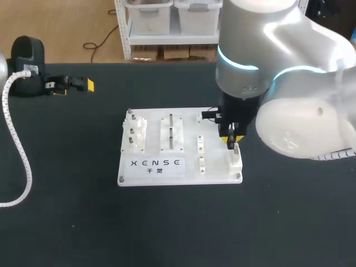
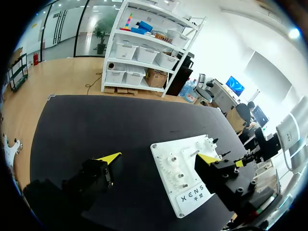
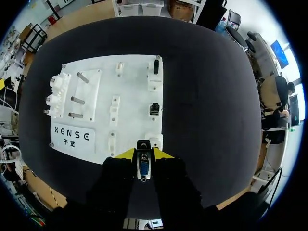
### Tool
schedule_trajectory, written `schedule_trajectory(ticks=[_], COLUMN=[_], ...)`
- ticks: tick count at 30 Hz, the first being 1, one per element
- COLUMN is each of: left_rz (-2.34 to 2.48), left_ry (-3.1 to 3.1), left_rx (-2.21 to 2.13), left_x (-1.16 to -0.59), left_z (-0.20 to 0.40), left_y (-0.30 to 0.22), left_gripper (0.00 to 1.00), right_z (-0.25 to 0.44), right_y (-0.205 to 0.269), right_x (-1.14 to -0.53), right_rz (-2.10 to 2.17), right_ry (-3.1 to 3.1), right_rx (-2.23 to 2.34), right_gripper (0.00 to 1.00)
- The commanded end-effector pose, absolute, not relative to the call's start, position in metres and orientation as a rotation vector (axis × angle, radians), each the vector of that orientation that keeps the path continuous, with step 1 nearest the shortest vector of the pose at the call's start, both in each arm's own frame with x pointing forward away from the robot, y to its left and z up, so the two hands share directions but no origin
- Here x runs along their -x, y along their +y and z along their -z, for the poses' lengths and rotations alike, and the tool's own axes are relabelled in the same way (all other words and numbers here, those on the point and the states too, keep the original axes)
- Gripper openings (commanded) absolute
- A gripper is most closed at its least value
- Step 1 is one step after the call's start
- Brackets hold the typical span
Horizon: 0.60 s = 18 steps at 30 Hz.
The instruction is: Insert the USB connector, Ethernet cable, and multi-pin plug into their matching sockets one by one.
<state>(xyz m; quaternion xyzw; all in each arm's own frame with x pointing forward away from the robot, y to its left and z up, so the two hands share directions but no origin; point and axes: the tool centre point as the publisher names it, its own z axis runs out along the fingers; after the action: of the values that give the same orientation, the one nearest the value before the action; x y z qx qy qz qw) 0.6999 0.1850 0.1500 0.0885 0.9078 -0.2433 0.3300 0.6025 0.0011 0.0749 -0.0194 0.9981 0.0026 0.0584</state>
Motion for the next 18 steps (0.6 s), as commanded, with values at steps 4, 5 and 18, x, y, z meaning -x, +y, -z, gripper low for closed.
schedule_trajectory(ticks=[4,5,18], left_rz=[0.636,0.636,0.636], left_ry=[2.374,2.374,2.374], left_rx=[-0.232,-0.232,-0.232], left_x=[-0.6999,-0.6999,-0.6999], left_z=[-0.15,-0.15,-0.15], left_y=[0.185,0.185,0.185], left_gripper=[1.0,1.0,1.0], right_z=[-0.0713,-0.0702,-0.0676], right_y=[-0.0081,-0.0089,-0.0136], right_x=[-0.599,-0.5987,-0.5964], right_rz=[-0.001,0.003,0.019], right_ry=[3.021,3.023,3.031], right_rx=[0.042,0.039,0.031], right_gripper=[0.0,0.0,0.0])
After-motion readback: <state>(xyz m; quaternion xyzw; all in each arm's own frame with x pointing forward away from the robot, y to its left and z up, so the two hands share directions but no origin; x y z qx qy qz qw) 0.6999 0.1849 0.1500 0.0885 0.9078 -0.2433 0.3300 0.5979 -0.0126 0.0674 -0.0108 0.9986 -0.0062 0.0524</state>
